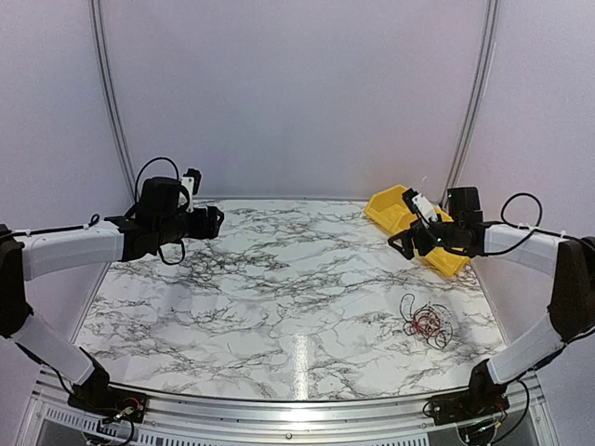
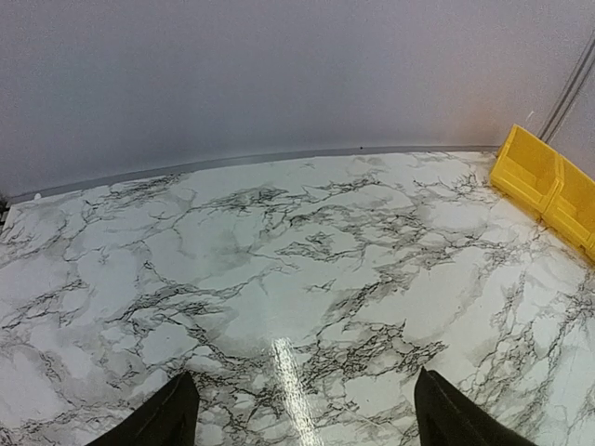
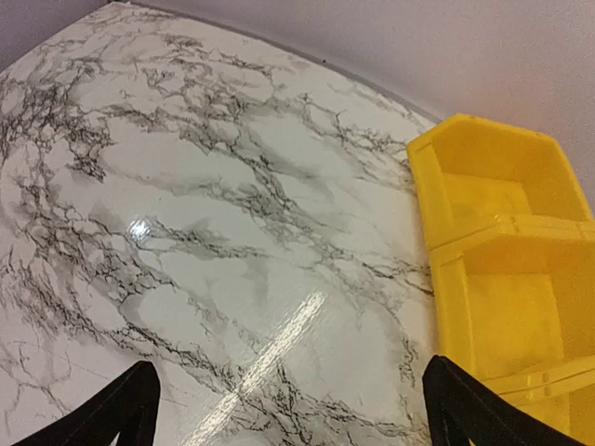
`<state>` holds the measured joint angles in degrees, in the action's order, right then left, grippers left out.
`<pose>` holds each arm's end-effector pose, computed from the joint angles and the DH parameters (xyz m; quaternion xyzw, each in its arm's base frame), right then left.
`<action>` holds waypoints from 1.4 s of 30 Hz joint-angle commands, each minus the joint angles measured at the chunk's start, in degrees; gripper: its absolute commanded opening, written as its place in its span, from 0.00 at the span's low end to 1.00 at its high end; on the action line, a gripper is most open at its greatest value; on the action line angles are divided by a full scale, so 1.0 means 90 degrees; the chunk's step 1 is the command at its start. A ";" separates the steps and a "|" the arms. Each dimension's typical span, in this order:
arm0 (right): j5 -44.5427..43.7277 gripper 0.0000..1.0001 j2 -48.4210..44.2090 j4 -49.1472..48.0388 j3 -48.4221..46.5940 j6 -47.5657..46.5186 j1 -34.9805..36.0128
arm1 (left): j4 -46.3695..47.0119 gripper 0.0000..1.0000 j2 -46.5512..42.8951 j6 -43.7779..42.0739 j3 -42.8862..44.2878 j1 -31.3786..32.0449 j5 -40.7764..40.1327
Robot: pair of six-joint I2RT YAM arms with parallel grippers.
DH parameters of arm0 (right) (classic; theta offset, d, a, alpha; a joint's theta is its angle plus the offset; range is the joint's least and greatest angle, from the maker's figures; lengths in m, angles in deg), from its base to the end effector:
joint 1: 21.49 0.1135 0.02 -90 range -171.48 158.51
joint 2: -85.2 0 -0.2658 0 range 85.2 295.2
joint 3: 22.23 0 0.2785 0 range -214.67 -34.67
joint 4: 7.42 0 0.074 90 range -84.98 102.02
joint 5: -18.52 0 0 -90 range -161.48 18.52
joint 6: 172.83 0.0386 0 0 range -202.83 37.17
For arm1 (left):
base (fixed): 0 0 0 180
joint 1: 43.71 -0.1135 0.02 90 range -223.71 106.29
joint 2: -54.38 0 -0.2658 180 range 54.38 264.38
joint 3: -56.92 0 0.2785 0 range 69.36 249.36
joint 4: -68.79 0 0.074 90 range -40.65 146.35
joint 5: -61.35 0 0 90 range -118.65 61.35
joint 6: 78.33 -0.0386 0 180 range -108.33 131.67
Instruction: Untangle the cables
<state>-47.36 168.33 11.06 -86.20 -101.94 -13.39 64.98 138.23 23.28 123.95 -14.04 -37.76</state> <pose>0.3322 0.0632 0.2193 -0.2960 0.8313 0.1452 0.4475 0.3185 -0.1744 0.2577 0.0840 0.8166 -0.1388 0.5539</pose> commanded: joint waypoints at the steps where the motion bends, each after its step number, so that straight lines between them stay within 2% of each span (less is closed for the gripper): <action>1: -0.0446 0.99 -0.0615 0.0036 -0.0588 0.0461 0.0068 | 0.0253 0.83 -0.0178 -0.0098 0.0114 0.0018 -0.0044; 4: -0.0770 0.99 -0.0763 0.0736 -0.0977 0.0345 0.0037 | 0.0296 0.81 -0.0226 -0.0186 0.0123 0.0096 0.0231; 8: -0.0491 0.98 -0.0766 0.2031 -0.1401 -0.0851 -0.0011 | 0.0296 0.80 -0.0345 -0.0434 0.0156 0.0352 0.0680; 13: -0.0683 0.88 -0.1001 0.3286 -0.1404 -0.2051 -0.0012 | 0.0233 0.80 -0.0424 -0.0969 0.0118 0.0965 0.0613; 17: -0.0993 0.79 -0.1422 0.3549 -0.0817 -0.2527 -0.0011 | 0.0171 0.79 -0.0275 -0.1251 0.0104 0.1412 0.0447; 23: -0.0940 0.57 -0.1512 0.3932 0.0028 -0.2769 0.0008 | 0.0011 0.77 0.0125 -0.0812 0.0396 0.1589 0.1632; 26: -0.0842 0.54 -0.1441 0.4111 0.0182 -0.2730 0.0000 | -0.0253 0.77 0.0362 -0.0756 0.0613 0.1669 0.1676; 34: -0.0990 0.55 -0.1278 0.4461 0.0245 -0.3039 0.0008 | -0.0509 0.76 0.0483 -0.1017 0.0700 0.1944 0.1376; 36: -0.1168 0.63 -0.1236 0.4830 0.0131 -0.3180 -0.0001 | -0.0560 0.76 0.0505 -0.0945 0.0741 0.1977 0.1391; 38: -0.1417 0.77 -0.1278 0.5026 0.0150 -0.3360 -0.0010 | -0.0568 0.78 0.0501 -0.0747 0.0809 0.1987 0.1432; 42: -0.1757 0.80 -0.1420 0.5231 0.0236 -0.3639 -0.0082 | -0.0565 0.78 0.0484 -0.0623 0.0868 0.1991 0.1761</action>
<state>-59.51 156.79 54.23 -83.23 -131.52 -13.47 60.78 142.36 16.11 129.70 3.77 -24.23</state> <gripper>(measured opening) 0.800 0.778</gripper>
